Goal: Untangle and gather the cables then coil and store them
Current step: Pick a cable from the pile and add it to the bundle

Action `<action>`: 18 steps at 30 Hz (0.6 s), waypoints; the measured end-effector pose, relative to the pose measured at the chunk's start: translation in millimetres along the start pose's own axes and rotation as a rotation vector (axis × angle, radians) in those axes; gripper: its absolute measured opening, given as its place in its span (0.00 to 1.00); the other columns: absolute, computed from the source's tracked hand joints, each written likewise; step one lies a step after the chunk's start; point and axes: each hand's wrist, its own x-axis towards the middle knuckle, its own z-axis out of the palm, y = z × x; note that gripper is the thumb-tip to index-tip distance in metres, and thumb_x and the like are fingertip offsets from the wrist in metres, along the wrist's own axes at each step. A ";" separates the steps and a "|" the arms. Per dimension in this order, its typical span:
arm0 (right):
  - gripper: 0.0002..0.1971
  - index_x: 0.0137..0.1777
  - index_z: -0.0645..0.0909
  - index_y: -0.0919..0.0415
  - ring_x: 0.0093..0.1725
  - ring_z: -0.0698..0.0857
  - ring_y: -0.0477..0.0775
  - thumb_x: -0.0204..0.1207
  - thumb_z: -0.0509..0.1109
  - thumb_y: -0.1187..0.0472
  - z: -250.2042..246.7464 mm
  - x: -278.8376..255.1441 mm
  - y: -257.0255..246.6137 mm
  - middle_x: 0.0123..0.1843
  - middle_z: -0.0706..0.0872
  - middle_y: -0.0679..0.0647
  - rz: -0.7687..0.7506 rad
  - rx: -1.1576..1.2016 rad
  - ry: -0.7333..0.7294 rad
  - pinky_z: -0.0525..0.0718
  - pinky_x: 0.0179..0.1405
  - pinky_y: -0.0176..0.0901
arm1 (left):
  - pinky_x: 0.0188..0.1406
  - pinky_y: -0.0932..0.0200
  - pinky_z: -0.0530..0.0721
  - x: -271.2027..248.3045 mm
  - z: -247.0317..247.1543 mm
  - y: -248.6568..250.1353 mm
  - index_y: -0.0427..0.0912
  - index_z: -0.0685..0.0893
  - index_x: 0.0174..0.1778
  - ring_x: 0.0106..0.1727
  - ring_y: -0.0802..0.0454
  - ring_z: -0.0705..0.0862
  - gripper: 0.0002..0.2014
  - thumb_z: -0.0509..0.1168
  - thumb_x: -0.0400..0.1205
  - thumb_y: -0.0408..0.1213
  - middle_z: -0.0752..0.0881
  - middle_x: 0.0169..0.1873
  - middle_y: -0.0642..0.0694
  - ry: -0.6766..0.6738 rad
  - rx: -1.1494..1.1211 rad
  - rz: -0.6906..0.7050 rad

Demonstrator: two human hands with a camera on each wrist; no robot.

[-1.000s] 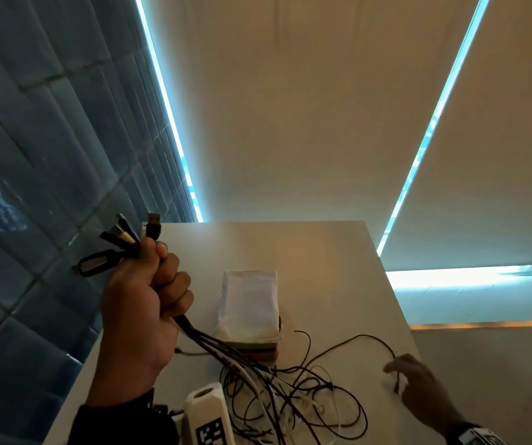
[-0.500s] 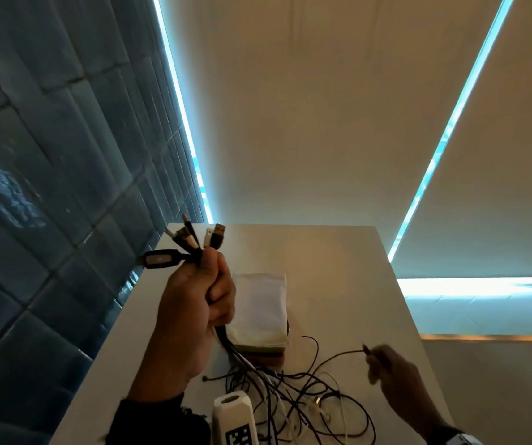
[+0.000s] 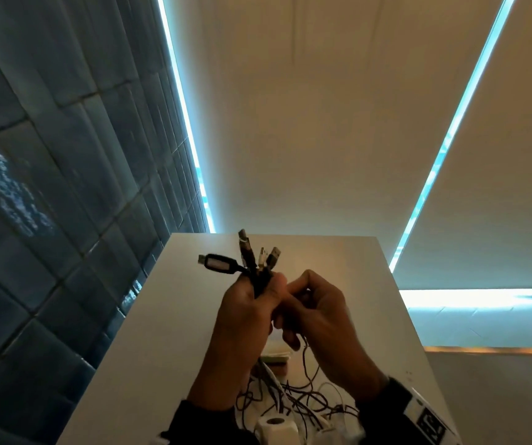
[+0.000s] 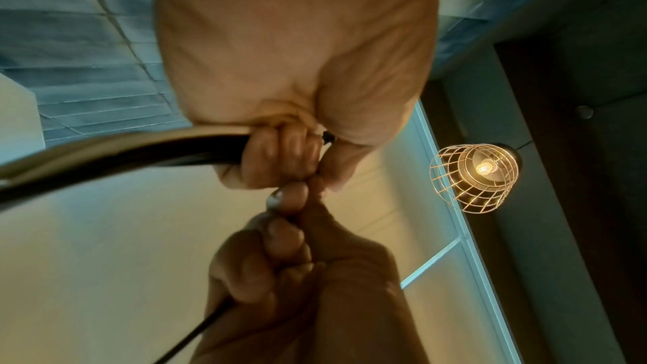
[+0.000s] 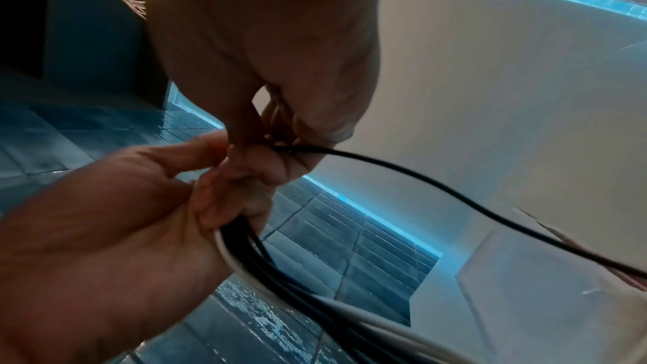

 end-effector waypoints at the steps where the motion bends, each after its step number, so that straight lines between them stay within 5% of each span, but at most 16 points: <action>1: 0.15 0.48 0.75 0.71 0.24 0.77 0.58 0.77 0.68 0.56 1.0 0.0 1.5 0.31 0.87 0.59 0.011 -0.014 -0.006 0.76 0.20 0.42 | 0.21 0.66 0.70 0.5 -2.0 0.7 0.40 0.81 0.45 0.20 0.62 0.71 0.10 0.62 0.83 0.44 0.74 0.19 0.55 0.032 -0.032 0.003; 3: 0.16 0.46 0.77 0.70 0.25 0.77 0.53 0.76 0.69 0.54 0.0 -2.3 7.5 0.28 0.84 0.55 0.023 -0.072 -0.058 0.76 0.23 0.39 | 0.20 0.64 0.65 1.6 -8.9 3.0 0.40 0.79 0.41 0.18 0.60 0.65 0.10 0.62 0.84 0.42 0.69 0.17 0.54 0.099 -0.132 0.011; 6: 0.09 0.43 0.81 0.70 0.27 0.75 0.41 0.81 0.67 0.64 -1.4 -6.0 14.5 0.28 0.80 0.51 -0.047 -0.116 -0.092 0.74 0.29 0.30 | 0.19 0.64 0.63 1.5 -12.9 3.9 0.40 0.81 0.43 0.19 0.59 0.63 0.11 0.61 0.82 0.45 0.67 0.17 0.54 0.092 -0.210 0.033; 10: 0.11 0.41 0.81 0.71 0.27 0.71 0.40 0.82 0.65 0.65 5.4 -2.0 10.6 0.29 0.81 0.51 -0.143 -0.080 -0.075 0.71 0.28 0.28 | 0.21 0.65 0.70 0.3 -5.7 0.4 0.41 0.82 0.39 0.20 0.60 0.70 0.17 0.59 0.77 0.53 0.73 0.18 0.53 0.062 -0.106 0.044; 15: 0.14 0.38 0.81 0.67 0.26 0.68 0.40 0.84 0.63 0.60 -4.8 -0.3 24.7 0.27 0.73 0.45 -0.051 -0.157 -0.156 0.68 0.27 0.27 | 0.39 0.57 0.79 6.9 -15.9 0.9 0.41 0.79 0.38 0.36 0.50 0.82 0.16 0.57 0.83 0.48 0.81 0.28 0.49 0.129 -0.253 0.065; 18: 0.13 0.37 0.81 0.68 0.27 0.71 0.39 0.84 0.63 0.65 -15.8 -1.9 49.9 0.26 0.75 0.44 0.064 -0.320 -0.150 0.71 0.28 0.28 | 0.30 0.57 0.77 7.5 -24.7 6.1 0.41 0.74 0.35 0.24 0.53 0.73 0.16 0.53 0.88 0.42 0.71 0.22 0.49 0.110 -0.462 0.041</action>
